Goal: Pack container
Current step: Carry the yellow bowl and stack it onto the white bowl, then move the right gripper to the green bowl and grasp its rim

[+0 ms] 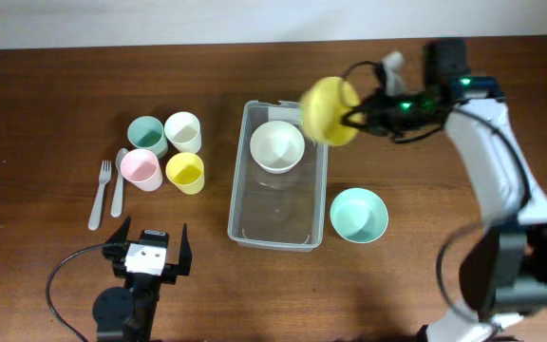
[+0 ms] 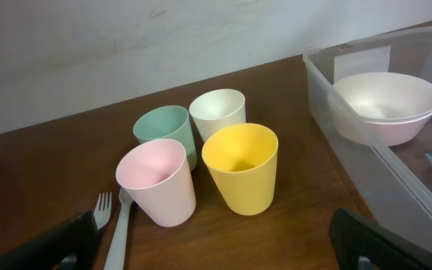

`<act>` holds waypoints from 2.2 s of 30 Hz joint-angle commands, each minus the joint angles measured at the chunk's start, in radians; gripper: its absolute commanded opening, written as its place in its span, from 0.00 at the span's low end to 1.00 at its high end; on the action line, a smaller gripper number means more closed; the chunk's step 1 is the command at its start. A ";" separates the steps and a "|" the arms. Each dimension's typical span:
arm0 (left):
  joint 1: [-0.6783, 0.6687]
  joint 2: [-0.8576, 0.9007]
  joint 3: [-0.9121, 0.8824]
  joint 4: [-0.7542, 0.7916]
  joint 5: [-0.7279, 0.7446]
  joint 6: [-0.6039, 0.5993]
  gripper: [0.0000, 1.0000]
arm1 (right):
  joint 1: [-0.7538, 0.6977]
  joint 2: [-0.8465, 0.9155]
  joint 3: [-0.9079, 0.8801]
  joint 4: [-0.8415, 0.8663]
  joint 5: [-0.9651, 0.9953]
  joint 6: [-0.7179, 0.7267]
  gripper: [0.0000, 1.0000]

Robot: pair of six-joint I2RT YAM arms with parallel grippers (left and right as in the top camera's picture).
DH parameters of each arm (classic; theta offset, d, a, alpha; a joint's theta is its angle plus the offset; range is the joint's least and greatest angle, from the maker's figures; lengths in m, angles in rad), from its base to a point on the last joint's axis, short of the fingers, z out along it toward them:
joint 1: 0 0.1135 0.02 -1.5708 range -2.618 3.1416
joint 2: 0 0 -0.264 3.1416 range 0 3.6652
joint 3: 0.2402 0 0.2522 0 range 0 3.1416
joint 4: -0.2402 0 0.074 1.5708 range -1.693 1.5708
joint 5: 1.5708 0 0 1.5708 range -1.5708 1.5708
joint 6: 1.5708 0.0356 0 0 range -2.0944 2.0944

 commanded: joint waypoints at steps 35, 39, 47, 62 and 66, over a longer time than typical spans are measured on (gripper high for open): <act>-0.002 -0.006 -0.008 0.005 0.015 0.009 1.00 | 0.263 0.021 0.202 0.007 0.499 0.070 0.51; -0.002 -0.006 -0.008 0.005 0.015 0.009 1.00 | 0.214 -0.095 0.226 -0.186 0.617 0.070 0.52; -0.002 -0.006 -0.008 0.005 0.015 0.008 1.00 | 0.035 -0.158 0.166 -0.525 0.741 0.070 0.55; -0.002 -0.006 -0.008 0.005 0.015 0.009 1.00 | -0.022 -0.158 -0.550 -0.173 0.578 0.115 0.52; -0.002 -0.006 -0.008 0.005 0.015 0.009 1.00 | -0.022 -0.158 -0.635 -0.078 0.578 0.136 0.52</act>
